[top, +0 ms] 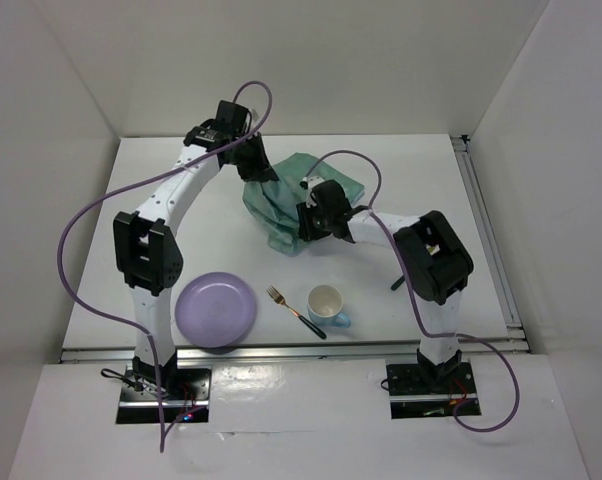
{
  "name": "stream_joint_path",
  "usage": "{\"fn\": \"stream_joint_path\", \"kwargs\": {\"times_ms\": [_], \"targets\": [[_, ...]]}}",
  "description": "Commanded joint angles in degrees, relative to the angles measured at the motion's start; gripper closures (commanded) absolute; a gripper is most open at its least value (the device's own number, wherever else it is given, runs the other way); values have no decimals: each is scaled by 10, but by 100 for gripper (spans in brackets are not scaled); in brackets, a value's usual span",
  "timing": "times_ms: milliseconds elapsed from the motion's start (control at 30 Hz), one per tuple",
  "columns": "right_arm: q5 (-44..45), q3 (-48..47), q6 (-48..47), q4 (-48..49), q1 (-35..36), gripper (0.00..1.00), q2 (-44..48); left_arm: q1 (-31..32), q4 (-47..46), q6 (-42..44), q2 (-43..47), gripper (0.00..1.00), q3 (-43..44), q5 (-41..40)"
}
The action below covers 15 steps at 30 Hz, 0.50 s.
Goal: Set the dinner table for one person
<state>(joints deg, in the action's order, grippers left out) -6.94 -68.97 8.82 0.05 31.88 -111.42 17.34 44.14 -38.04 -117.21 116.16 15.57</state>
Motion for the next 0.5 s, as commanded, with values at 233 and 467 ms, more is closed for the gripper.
{"fn": "stream_joint_path", "kwargs": {"times_ms": [233,467], "targets": [[66,-14,29,-39,-16,100,47,-40,-33,-27,-1,100,25,55],[102,-150,30,-94,-110,100,63,-94,-113,-95,-27,100,60,146]]}}
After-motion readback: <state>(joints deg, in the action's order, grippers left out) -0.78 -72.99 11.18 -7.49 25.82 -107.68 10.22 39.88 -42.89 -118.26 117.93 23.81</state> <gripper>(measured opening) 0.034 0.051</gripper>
